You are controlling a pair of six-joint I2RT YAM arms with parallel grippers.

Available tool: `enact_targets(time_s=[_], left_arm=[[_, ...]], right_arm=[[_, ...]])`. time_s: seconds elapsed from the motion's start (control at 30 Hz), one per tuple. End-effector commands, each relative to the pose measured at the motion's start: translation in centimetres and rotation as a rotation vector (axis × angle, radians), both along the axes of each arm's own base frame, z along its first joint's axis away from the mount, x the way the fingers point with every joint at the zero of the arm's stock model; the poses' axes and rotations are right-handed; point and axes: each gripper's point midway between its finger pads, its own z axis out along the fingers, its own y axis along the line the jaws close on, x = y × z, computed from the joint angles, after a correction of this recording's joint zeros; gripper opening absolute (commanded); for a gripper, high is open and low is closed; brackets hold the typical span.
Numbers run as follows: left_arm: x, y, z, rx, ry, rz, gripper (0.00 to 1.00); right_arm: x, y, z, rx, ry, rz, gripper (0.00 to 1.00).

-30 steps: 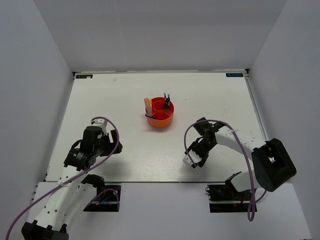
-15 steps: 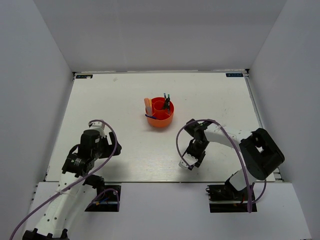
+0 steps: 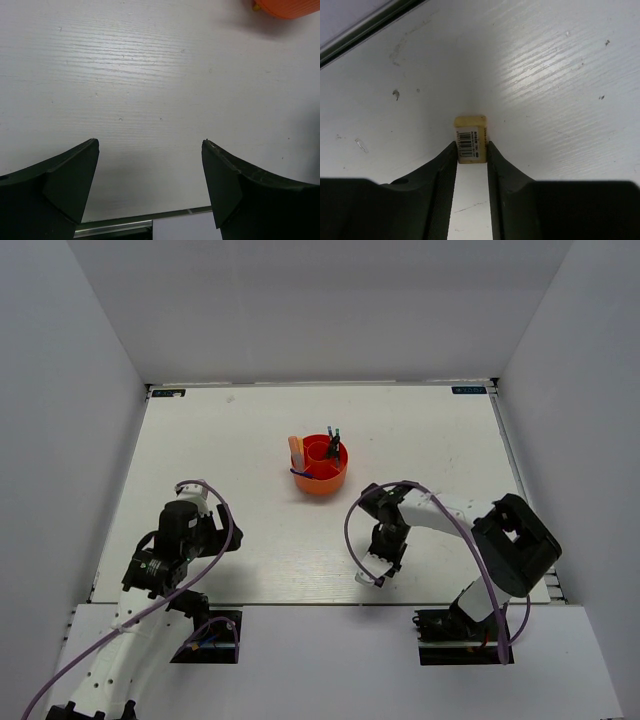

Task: Sort the stationery into containers
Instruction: Pick up the stationery from the center of the board, then place the stationery in the storage box.

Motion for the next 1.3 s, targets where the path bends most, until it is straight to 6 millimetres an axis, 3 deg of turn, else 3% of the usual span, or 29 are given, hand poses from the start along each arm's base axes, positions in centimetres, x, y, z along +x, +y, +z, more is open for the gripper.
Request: enact_targets(time_s=[0.0, 0.1, 0.23, 0.33, 0.37, 0.4, 0.47, 0.5, 0.53, 0.6, 0.63, 0.73, 0.77, 0.83, 0.87, 0.93, 0.97, 1.0, 1.03, 1.07, 1.1, 1.13, 1.27], left_arm=[[0.2, -0.2, 0.4, -0.012, -0.023, -0.010, 0.94], [0.1, -0.1, 0.3, -0.011, -0.022, -0.006, 0.94], [0.2, -0.2, 0.4, -0.011, -0.025, -0.007, 0.94], [0.1, -0.2, 0.4, -0.013, -0.023, -0.007, 0.94], [0.1, -0.2, 0.4, -0.013, -0.026, -0.006, 0.94], [0.2, -0.1, 0.4, -0.014, -0.024, -0.004, 0.94], [0.1, -0.1, 0.4, -0.013, -0.026, -0.005, 0.94], [0.2, -0.2, 0.5, -0.014, -0.029, -0.006, 0.94], [0.1, -0.2, 0.6, -0.015, -0.033, -0.008, 0.94], [0.1, -0.1, 0.5, -0.012, -0.031, -0.006, 0.94], [0.0, -0.2, 0.5, -0.014, -0.029, -0.008, 0.94], [0.1, -0.1, 0.6, -0.017, -0.036, -0.004, 0.94], [0.1, -0.2, 0.7, -0.019, -0.039, -0.004, 0.94], [0.1, -0.1, 0.7, -0.018, -0.040, -0.004, 0.94], [0.1, -0.2, 0.8, -0.019, -0.043, -0.005, 0.94], [0.1, -0.1, 0.8, -0.018, -0.044, -0.006, 0.94], [0.1, -0.1, 0.7, -0.019, -0.043, -0.004, 0.94], [0.1, -0.1, 0.8, -0.021, -0.047, -0.003, 0.94], [0.1, -0.1, 0.8, -0.020, -0.048, -0.005, 0.94], [0.1, -0.1, 1.0, -0.021, -0.055, -0.004, 0.94], [0.1, -0.2, 0.9, -0.022, -0.055, -0.005, 0.94], [0.1, -0.1, 1.0, -0.022, -0.057, -0.004, 0.94], [0.2, -0.2, 1.1, -0.025, -0.064, -0.004, 0.95]], right_arm=[[-2.4, -1.6, -2.4, -0.070, 0.069, 0.076, 0.32], [-2.9, -1.4, -2.4, -0.092, 0.082, 0.020, 0.24], [-3.0, -0.9, -2.1, -0.120, 0.088, -0.095, 0.00], [-2.1, 0.2, -0.9, -0.116, 0.066, -0.237, 0.00], [-0.8, 1.4, -0.2, -0.071, 0.028, -0.280, 0.00], [-0.4, 1.3, 0.2, -0.105, 0.019, -0.404, 0.00], [2.4, 3.6, 2.5, -0.027, -0.055, -0.496, 0.00], [3.3, 3.2, 3.1, -0.069, -0.093, -0.611, 0.00], [5.5, 4.9, 5.5, -0.016, -0.138, -0.651, 0.00], [7.9, 4.5, 6.6, -0.048, -0.232, -0.774, 0.00], [9.9, 6.1, 9.6, 0.021, -0.276, -0.812, 0.00], [13.2, 6.8, 12.5, 0.056, -0.394, -0.853, 0.00], [14.7, 7.8, 14.9, 0.116, -0.437, -0.869, 0.00], [15.9, 8.2, 16.2, 0.132, -0.486, -0.865, 0.00], [17.3, 9.5, 18.9, 0.193, -0.522, -0.865, 0.00], [18.5, 9.9, 20.1, 0.194, -0.565, -0.861, 0.00], [20.0, 11.0, 23.2, 0.257, -0.615, -0.863, 0.00], [20.6, 11.5, 23.0, 0.240, -0.631, -0.837, 0.00], [21.4, 11.8, 25.1, 0.273, -0.668, -0.839, 0.00], [22.5, 12.3, 26.0, 0.276, -0.714, -0.803, 0.00], [23.0, 12.7, 25.4, 0.255, -0.728, -0.784, 0.00], [23.4, 13.1, 26.5, 0.278, -0.753, -0.777, 0.00], [25.5, 14.8, 26.4, 0.298, -0.834, -0.641, 0.00]])
